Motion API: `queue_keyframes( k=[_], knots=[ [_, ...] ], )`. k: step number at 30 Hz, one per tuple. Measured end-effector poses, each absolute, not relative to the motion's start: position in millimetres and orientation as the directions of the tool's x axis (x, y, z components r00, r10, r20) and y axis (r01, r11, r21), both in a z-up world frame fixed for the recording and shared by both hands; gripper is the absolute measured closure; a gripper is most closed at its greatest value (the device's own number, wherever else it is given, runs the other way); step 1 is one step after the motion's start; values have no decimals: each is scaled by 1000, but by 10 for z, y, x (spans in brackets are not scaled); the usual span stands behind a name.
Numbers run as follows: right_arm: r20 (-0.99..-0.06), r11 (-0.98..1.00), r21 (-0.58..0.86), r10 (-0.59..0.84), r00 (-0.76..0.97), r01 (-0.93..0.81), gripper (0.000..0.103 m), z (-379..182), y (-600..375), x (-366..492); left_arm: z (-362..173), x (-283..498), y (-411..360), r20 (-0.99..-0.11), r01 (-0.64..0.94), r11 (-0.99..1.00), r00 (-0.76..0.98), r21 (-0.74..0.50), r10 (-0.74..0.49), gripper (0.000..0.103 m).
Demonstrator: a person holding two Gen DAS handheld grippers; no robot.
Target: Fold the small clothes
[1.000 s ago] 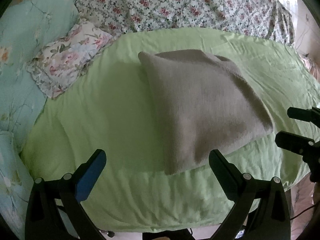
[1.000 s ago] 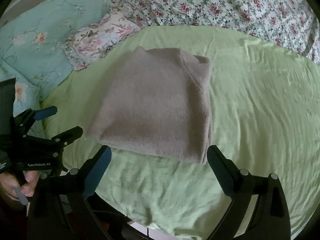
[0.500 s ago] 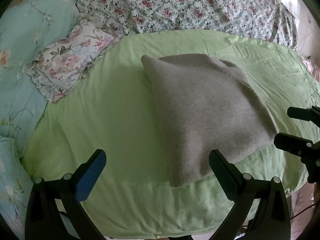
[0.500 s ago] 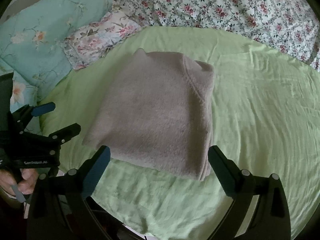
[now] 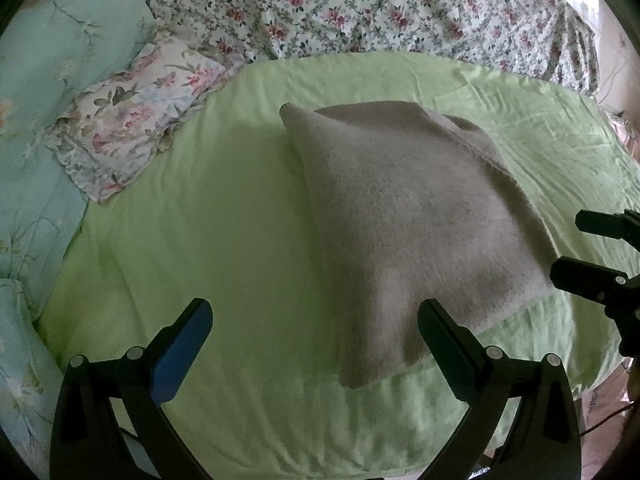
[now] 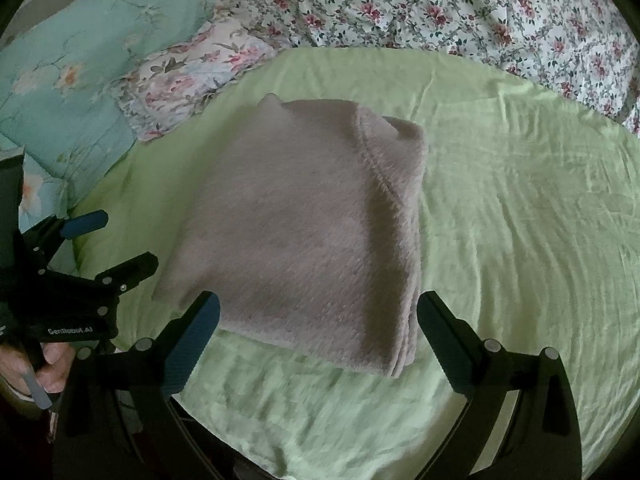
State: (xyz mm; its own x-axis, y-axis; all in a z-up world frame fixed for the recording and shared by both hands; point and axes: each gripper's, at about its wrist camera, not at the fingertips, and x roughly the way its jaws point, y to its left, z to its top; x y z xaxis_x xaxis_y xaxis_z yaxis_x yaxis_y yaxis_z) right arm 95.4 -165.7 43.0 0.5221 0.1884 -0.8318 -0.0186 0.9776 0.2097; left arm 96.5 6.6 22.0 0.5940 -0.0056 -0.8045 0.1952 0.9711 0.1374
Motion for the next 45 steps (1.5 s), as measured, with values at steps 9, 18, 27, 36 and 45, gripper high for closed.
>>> queue_keyframes(
  k=[9,18,27,36,45],
  knots=[
    [-829,977,214,191,525,-17,4,433,-1680,1024,211,1044,42,-809,203,970,588,135,-10,1],
    [-828,976,216,195,526,-22,4,449,-1691,1123,207,1106,4,-812,206,970,584,130,-16,0],
    [-828,975,220,196,525,-16,4,441,-1693,1158,224,1126,-23,-811,213,969,585,126,-23,1],
    [-829,975,221,196,524,-15,4,433,-1711,1159,247,1120,-33,-808,217,968,588,124,-29,1],
    [-829,975,222,197,523,-16,4,429,-1723,1157,261,1122,-20,-808,218,968,588,122,-31,1]
  ],
)
